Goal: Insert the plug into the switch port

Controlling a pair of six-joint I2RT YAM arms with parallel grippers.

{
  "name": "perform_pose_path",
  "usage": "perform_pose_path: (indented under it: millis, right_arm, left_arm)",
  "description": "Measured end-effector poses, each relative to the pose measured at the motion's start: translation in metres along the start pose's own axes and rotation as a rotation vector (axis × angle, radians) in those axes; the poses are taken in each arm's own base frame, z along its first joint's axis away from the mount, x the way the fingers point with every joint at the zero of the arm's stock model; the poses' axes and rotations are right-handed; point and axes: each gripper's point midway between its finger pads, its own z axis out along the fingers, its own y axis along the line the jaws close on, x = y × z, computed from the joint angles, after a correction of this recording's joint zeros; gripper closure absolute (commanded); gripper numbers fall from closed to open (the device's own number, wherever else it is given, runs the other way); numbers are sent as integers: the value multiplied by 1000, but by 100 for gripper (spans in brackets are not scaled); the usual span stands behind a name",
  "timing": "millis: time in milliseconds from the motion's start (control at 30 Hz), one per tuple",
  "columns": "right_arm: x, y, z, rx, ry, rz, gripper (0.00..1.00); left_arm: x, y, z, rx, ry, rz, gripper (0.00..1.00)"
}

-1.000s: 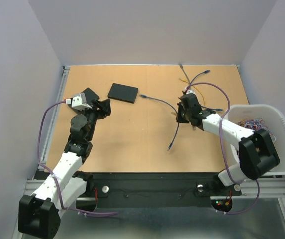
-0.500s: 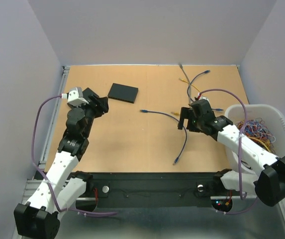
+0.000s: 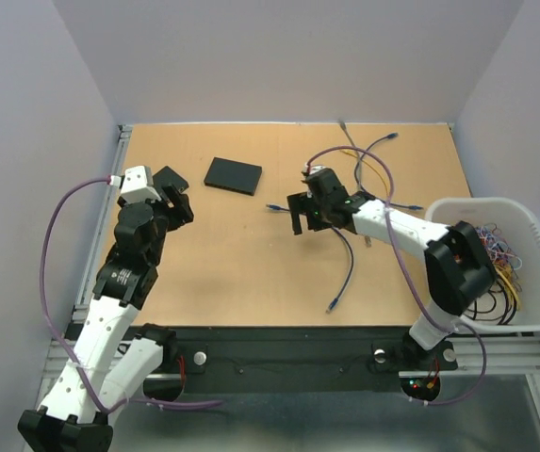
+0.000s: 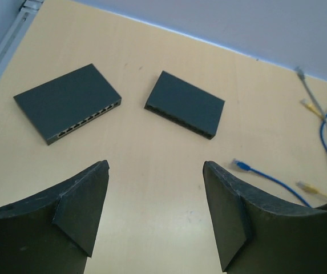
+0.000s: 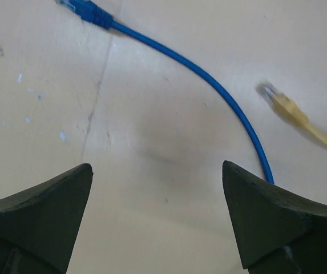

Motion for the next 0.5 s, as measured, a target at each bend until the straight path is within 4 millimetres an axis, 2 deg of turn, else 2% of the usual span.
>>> perform_pose_path:
  millis: [100,233,500]
  right_arm:
    - [-5,13,32,1,3,-68,0]
    - [-11,12,65,37,-3,-130,0]
    - [-29,15,103,61,-30,-202,0]
  left_arm:
    - [18,8,3,-24,55,49,22]
    - [28,10,9,-30,94,81,22]
    - [34,6,11,-8,121,97,22]
